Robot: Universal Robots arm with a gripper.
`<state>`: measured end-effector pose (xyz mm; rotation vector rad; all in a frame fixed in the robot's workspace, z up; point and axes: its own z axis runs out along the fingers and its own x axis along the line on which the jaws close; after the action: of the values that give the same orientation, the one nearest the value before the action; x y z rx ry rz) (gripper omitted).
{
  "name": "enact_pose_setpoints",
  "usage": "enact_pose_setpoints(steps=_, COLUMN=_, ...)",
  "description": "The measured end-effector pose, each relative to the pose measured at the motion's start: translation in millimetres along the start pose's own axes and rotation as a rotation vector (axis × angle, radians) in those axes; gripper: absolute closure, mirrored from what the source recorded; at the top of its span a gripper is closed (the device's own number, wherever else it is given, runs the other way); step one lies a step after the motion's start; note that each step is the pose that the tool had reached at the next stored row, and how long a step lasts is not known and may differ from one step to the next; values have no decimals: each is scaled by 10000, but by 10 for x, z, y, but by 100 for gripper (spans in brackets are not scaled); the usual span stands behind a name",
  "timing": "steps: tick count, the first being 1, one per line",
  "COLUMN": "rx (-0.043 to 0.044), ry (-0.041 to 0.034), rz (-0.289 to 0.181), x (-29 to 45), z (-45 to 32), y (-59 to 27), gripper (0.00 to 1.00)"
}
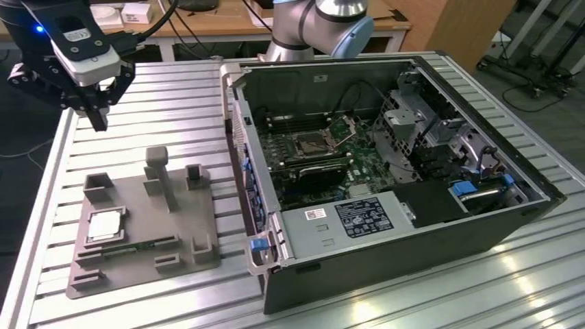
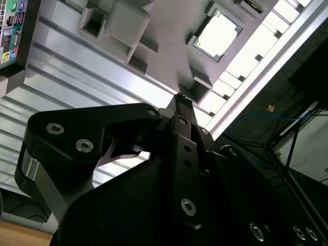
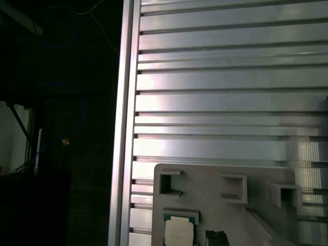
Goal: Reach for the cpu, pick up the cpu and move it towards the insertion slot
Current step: 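Reach for the cpu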
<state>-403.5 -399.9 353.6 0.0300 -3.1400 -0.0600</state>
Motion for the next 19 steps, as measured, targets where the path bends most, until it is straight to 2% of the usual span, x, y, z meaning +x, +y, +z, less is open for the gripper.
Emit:
enact_pose_setpoints(steps=7, rx=0, ry=0, rz=0, x=39, z=0, y=1, gripper=89)
enact_pose_setpoints(steps=19, rx=0, ry=0, rz=-1, x=229, z=2, y=4, gripper=89)
